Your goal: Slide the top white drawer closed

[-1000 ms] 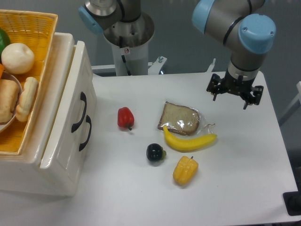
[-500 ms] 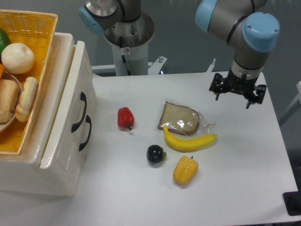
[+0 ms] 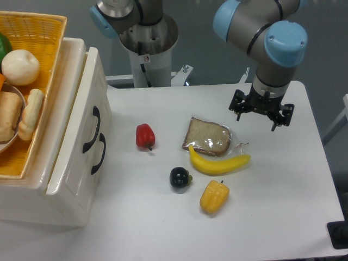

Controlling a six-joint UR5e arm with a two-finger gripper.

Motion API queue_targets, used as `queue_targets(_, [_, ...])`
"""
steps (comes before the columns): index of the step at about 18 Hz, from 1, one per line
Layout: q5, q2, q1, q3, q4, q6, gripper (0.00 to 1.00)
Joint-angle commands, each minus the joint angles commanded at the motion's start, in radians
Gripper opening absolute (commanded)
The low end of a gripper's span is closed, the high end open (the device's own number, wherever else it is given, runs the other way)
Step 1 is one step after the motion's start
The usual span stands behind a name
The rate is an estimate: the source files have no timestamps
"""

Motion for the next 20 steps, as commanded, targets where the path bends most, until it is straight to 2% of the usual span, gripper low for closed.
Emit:
queue_targets(2, [-0.006, 0.008, -0.003, 0.002, 0.003, -0.012, 1.0])
queue_targets(5, [-0.051, 0.012, -0.006, 0.005, 0.002, -0.132, 1.0])
queue_targets(7, [-0.022, 0.024, -0.014, 0.002, -0.003, -0.132, 1.0])
queue_targets(9, [-0.026, 0.028, -0.043, -0.011, -0.005, -0.13, 1.0])
queue_targets(20, [-0.031, 0.066, -0.087, -0.057, -0.006, -0.149, 1.0])
